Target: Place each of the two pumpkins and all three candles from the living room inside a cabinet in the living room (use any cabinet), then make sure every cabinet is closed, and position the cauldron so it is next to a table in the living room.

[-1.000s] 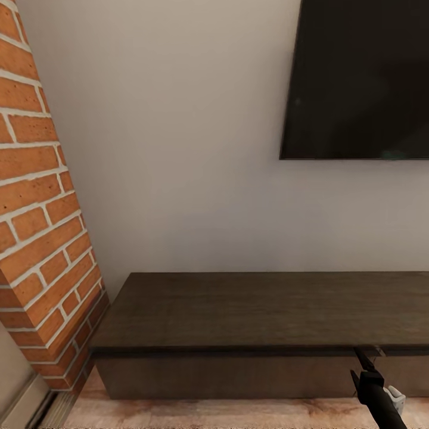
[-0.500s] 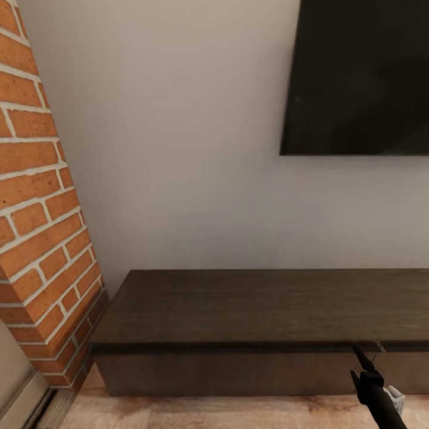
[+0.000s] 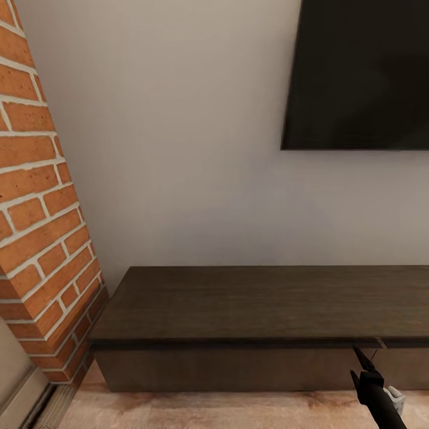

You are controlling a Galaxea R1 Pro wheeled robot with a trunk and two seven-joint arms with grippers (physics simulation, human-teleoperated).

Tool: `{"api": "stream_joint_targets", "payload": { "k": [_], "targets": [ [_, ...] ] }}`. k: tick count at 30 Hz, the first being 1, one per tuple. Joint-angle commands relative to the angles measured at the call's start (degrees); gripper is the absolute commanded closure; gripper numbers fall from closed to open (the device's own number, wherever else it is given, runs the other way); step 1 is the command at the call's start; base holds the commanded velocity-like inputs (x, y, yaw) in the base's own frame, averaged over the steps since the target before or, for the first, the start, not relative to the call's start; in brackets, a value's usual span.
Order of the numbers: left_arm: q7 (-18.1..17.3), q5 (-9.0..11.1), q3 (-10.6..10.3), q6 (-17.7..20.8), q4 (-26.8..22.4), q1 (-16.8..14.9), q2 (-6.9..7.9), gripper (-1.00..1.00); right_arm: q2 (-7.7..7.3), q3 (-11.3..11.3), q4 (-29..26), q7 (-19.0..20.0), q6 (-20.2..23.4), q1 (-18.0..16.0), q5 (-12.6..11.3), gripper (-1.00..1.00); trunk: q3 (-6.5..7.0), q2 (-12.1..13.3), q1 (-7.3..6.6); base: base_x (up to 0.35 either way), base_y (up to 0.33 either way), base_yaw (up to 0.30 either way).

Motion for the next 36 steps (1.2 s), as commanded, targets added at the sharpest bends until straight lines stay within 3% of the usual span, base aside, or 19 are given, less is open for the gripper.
{"api": "stream_joint_targets", "payload": {
  "k": [1, 9, 13, 20, 23, 36],
  "targets": [
    [-0.2, 0.0, 0.1, -0.1, 0.0, 0.0, 0.0, -1.0, -0.02, 0.0, 0.1, 0.1, 0.6, 0.0, -0.6, -1.0, -0.04, 0.0, -0.01, 0.0, 0.0, 0.0],
    [-0.3, 0.1, 0.1, -0.1, 0.0, 0.0, 0.05, -1.0, -0.06, 0.0, 0.1, 0.1, 0.6, 0.0, -0.6, -1.0, -0.04, 0.0, -0.01, 0.0, 0.0, 0.0],
    [-0.3, 0.1, 0.1, -0.1, 0.0, 0.0, 0.06, -1.0, -0.03, 0.0, 0.1, 0.1, 0.6, 0.0, -0.5, -1.0, -0.93, -0.1, 0.09, 0.0, 0.0, 0.0],
    [-0.3, 0.1, 0.1, -0.1, 0.0, 0.0, 0.05, -1.0, -0.02, 0.0, 0.1, 0.1, 0.6, 0.0, -0.4, -1.0, -0.93, -0.1, 0.09, 0.0, 0.0, 0.0],
    [-0.3, 0.1, 0.1, -0.1, 0.0, 0.0, 0.04, -1.0, -0.02, 0.0, 0.1, 0.1, 0.6, 0.0, -0.4, -1.0, -1.59, -0.1, 0.17, 0.0, 0.0, 0.0],
    [-0.3, 0.1, 0.1, -0.1, 0.0, 0.0, 0.06, -1.0, -0.06, 0.0, 0.0, 0.0, 0.6, 0.0, -0.4, -1.0, -1.59, -0.1, 0.17, 0.0, 0.0, 0.0]
  ]
}}
